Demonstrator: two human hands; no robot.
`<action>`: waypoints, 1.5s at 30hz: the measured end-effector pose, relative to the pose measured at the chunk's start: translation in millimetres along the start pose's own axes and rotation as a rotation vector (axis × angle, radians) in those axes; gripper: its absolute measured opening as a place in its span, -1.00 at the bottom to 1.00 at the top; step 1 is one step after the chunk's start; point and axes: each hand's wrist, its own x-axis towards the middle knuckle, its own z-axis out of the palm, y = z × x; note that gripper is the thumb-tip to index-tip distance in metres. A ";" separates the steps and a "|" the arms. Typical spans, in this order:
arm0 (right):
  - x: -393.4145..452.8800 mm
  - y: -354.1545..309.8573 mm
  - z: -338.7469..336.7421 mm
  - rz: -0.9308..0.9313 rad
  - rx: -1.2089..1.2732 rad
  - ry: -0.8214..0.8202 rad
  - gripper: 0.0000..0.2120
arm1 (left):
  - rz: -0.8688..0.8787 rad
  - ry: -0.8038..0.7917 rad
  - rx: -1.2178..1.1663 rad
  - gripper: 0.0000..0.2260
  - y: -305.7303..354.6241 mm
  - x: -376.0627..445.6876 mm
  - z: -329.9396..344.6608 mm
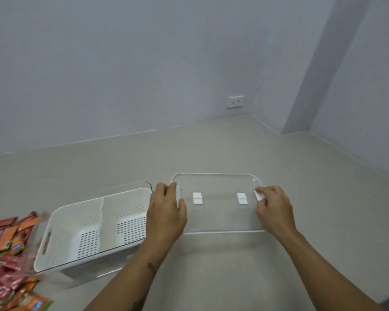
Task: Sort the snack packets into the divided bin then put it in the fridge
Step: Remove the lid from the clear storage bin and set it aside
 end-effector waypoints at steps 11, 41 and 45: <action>36.4 107.8 35.5 0.080 0.072 -0.186 -0.61 | -0.167 -0.282 0.099 -0.65 35.3 -4.5 98.4; 17.4 -20.3 16.9 -0.331 0.302 -0.434 -0.61 | -0.196 -0.156 -0.162 -0.75 27.2 -25.6 11.2; -3.0 -85.5 15.5 -0.457 0.367 -0.522 -0.65 | -0.209 -0.071 -0.292 -0.74 16.9 -38.0 -45.0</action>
